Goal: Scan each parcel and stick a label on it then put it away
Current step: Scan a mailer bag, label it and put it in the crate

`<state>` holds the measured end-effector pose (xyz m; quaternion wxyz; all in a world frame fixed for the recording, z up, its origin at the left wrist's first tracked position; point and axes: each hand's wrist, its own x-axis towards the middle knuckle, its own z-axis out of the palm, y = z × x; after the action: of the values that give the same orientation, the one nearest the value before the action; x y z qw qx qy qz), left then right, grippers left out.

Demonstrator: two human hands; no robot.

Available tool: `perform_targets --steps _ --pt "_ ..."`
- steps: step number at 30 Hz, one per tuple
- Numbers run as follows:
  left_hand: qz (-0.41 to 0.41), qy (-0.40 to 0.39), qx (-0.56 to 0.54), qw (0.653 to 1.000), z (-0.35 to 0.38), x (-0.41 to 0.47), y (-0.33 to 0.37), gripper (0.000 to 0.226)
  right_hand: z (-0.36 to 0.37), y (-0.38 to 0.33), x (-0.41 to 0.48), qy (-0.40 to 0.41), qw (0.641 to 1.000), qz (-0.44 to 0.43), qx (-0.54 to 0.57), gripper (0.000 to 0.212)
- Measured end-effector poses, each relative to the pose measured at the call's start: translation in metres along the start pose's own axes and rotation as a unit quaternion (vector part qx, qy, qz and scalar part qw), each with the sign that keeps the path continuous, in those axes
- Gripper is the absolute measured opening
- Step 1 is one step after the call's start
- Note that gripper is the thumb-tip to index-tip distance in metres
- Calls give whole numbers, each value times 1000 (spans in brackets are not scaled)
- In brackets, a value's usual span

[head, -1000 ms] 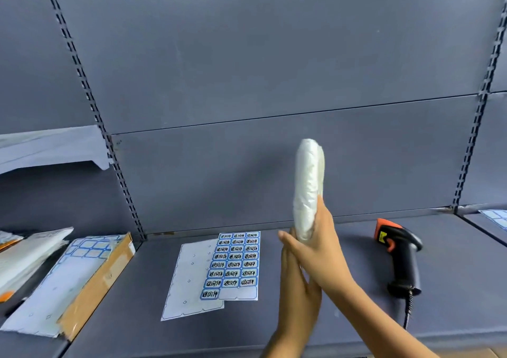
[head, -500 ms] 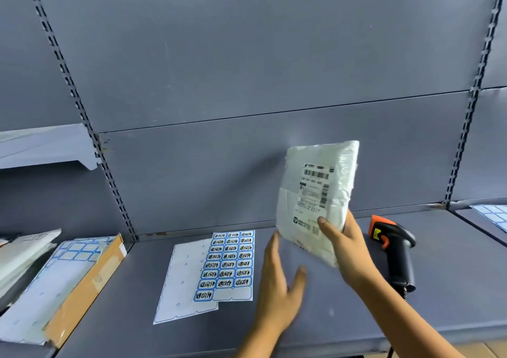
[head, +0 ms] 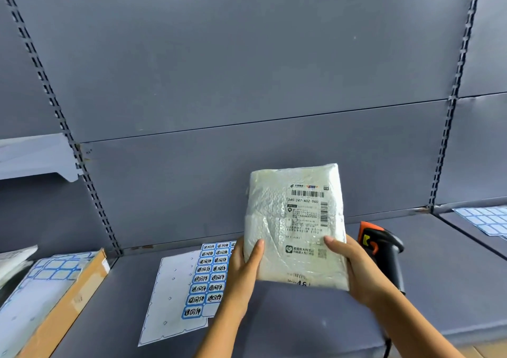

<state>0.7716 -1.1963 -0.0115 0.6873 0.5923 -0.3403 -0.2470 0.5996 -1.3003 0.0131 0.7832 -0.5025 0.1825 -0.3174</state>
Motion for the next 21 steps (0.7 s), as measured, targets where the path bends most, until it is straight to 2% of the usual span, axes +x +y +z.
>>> perform_targets --steps 4,9,14,17,20,21 --pt "8 5 4 1000 -2 -2 -3 18 0 2 4 5 999 -19 -27 45" --pt "15 5 15 1000 -7 2 -10 37 -3 11 16 72 989 -73 -111 43" --pt "-12 -3 15 1000 -11 10 -20 19 -11 20 26 95 980 -83 -151 39" --pt "-36 -12 22 999 -14 15 -22 30 -14 24 31 90 979 -77 -165 38" --pt "-58 -10 67 996 -15 16 -24 21 -18 31 37 104 980 -58 -157 31" --pt "-64 -8 100 993 -15 17 -24 24 -19 34 39 112 980 -49 -157 28"
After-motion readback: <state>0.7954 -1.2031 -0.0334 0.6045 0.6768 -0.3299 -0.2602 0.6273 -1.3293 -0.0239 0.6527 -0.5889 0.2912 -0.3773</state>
